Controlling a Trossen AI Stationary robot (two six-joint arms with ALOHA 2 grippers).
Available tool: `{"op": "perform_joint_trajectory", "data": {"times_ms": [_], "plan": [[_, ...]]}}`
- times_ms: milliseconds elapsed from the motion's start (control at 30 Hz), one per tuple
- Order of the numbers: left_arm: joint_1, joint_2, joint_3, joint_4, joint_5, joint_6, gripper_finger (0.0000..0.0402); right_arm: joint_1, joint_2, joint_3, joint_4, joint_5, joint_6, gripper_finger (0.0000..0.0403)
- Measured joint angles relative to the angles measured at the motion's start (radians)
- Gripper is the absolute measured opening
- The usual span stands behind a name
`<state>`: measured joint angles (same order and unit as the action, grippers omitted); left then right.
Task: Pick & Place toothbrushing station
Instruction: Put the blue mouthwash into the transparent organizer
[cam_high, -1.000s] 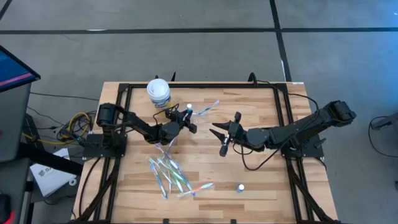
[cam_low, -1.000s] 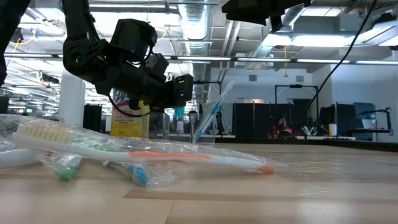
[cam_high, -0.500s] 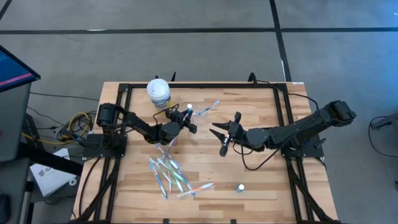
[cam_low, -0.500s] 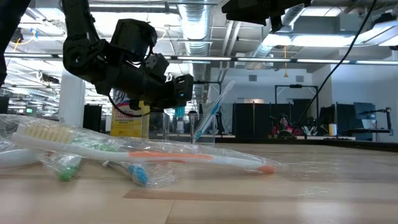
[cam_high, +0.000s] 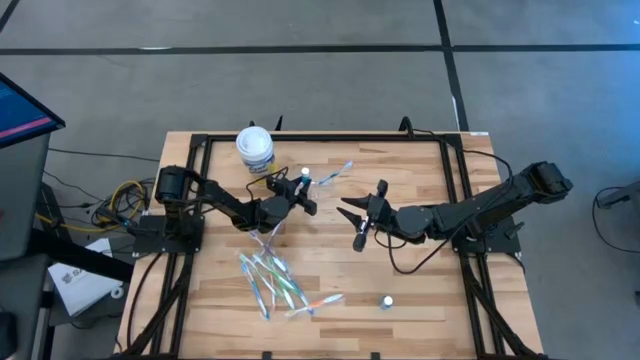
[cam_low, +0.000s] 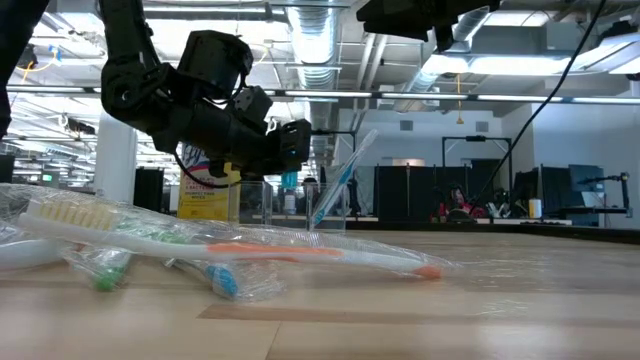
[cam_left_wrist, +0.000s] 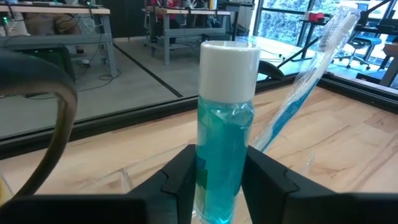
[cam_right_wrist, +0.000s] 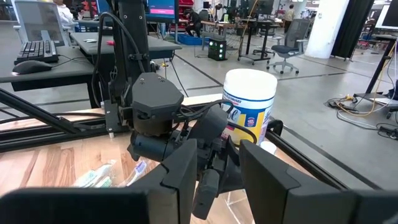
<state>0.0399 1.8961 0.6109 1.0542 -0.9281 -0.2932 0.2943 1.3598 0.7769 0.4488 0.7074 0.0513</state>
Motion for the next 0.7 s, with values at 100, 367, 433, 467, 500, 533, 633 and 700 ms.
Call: {"op": "perform_joint_trajectory", "data": {"times_ms": [100, 367, 433, 467, 500, 533, 633, 700], "plan": [[0.000, 0.000, 0.000, 0.000, 0.012, 0.000, 0.0111, 0.000, 0.000, 0.000, 0.000, 0.000, 0.000, 0.0111], [0.000, 0.000, 0.000, -0.001, 0.038, -0.001, 0.0113, 0.000, 0.000, 0.000, 0.000, 0.000, 0.000, 0.0111], [0.000, 0.000, 0.000, -0.001, 0.038, -0.001, 0.0113, 0.000, 0.000, 0.000, 0.000, 0.000, 0.000, 0.0111], [0.000, 0.000, 0.000, -0.001, 0.039, -0.001, 0.0113, 0.000, 0.000, 0.000, 0.000, 0.000, 0.000, 0.0111], [0.000, 0.000, 0.000, -0.001, 0.039, -0.001, 0.0113, 0.000, 0.000, 0.000, 0.000, 0.000, 0.000, 0.0111], [0.000, 0.000, 0.000, -0.001, 0.039, -0.001, 0.0113, 0.000, 0.000, 0.000, 0.000, 0.000, 0.000, 0.0111], [0.000, 0.000, 0.000, -0.001, 0.041, -0.001, 0.0113, 0.000, 0.000, 0.000, 0.000, 0.000, 0.000, 0.0111], [0.000, -0.001, 0.000, -0.002, 0.041, -0.001, 0.0114, 0.000, 0.000, 0.000, 0.000, 0.000, 0.000, 0.0111]]}}
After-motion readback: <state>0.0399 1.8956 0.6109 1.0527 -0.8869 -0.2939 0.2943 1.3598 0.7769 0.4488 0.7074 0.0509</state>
